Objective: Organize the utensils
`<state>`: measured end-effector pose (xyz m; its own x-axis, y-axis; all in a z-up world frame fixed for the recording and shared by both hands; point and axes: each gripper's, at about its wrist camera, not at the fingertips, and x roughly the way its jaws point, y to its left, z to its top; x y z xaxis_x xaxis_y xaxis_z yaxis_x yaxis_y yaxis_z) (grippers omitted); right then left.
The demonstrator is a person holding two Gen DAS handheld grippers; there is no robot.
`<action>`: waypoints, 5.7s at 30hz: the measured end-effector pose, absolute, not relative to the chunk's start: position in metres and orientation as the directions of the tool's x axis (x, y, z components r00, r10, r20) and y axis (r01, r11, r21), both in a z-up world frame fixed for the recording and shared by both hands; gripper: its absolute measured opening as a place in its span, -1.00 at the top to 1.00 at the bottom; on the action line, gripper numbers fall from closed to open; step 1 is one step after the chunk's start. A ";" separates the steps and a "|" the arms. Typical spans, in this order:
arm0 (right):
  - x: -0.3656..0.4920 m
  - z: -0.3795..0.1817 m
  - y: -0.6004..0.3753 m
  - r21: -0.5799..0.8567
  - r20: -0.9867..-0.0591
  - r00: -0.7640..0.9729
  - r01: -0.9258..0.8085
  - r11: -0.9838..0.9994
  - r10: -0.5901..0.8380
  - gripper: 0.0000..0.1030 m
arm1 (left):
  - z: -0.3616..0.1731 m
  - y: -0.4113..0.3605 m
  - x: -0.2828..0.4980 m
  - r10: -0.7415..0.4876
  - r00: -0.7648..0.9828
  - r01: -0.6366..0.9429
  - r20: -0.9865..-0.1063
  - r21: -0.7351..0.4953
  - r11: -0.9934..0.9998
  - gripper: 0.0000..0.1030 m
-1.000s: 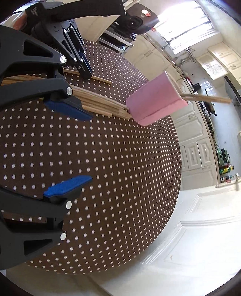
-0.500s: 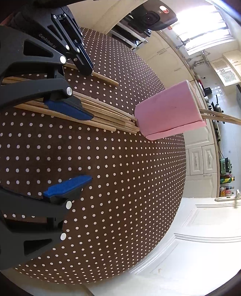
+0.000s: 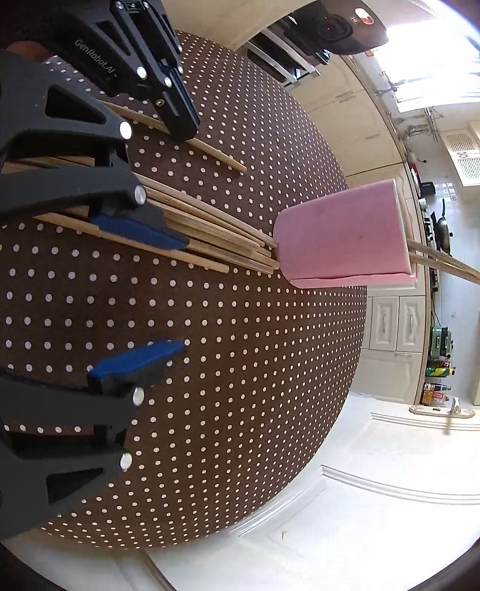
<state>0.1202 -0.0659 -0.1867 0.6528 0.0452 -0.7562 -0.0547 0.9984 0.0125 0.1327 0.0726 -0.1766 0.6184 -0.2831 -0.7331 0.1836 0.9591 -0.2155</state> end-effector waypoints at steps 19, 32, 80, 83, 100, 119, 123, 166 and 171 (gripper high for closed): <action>0.118 -0.186 -0.064 0.054 -0.776 0.624 -0.075 0.996 0.089 0.22 | -0.176 0.077 0.134 -0.259 0.591 0.169 -0.764 -0.197 0.966 0.87; 0.126 -0.181 -0.055 0.036 -0.791 0.608 -0.065 0.997 0.069 0.18 | -0.177 0.068 0.146 -0.254 0.576 0.166 -0.777 -0.193 0.967 0.87; 0.122 -0.147 -0.089 0.153 -0.707 0.681 -0.116 0.981 0.190 0.92 | -0.146 0.088 0.149 -0.271 0.663 0.153 -0.698 -0.228 0.962 0.90; 0.122 -0.138 -0.094 0.164 -0.689 0.698 -0.113 0.980 0.195 0.92 | -0.136 0.089 0.149 -0.275 0.684 0.158 -0.676 -0.231 0.960 0.90; 0.123 -0.091 -0.100 0.187 -0.552 0.804 -0.141 0.972 0.222 0.92 | -0.078 0.082 0.144 -0.277 0.781 0.194 -0.560 -0.206 0.959 0.90; 0.138 -0.030 -0.102 0.200 -0.338 0.912 -0.172 0.965 0.233 0.92 | -0.019 0.067 0.150 -0.275 0.862 0.222 -0.425 -0.171 0.960 0.90; 0.143 -0.021 -0.102 0.201 -0.302 0.924 -0.179 0.963 0.234 0.92 | -0.005 0.062 0.157 -0.267 0.877 0.220 -0.399 -0.159 0.962 0.90; 0.240 -0.002 -0.106 0.208 -0.169 0.954 -0.212 0.955 0.249 0.92 | 0.025 0.049 0.281 -0.121 0.956 0.068 -0.269 -0.197 0.978 0.89; 0.249 -0.015 -0.106 0.218 -0.201 0.946 -0.208 0.953 0.253 0.92 | 0.012 0.043 0.292 -0.112 0.953 0.060 -0.282 -0.187 0.981 0.89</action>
